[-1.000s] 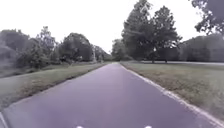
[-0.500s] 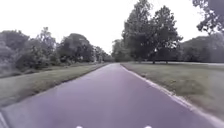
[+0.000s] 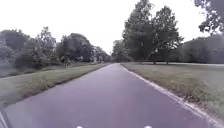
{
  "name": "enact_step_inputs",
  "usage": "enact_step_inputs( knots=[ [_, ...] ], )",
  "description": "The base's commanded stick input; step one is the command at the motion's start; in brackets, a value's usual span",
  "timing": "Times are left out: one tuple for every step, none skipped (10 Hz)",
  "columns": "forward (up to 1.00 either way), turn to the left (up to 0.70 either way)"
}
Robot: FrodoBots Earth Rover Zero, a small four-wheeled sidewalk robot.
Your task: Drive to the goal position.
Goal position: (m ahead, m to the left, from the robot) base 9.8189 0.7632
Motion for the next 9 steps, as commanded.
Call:
enact_step_inputs(
  knots=[
    [0.70, 0.00],
    [0.70, 0.00],
    [0.70, 0.00],
    [0.70, 0.00],
    [0.70, 0.00],
    [0.70, 0.00],
    [0.70, 0.00],
    [0.70, 0.00],
    [0.70, 0.00]
  ],
)
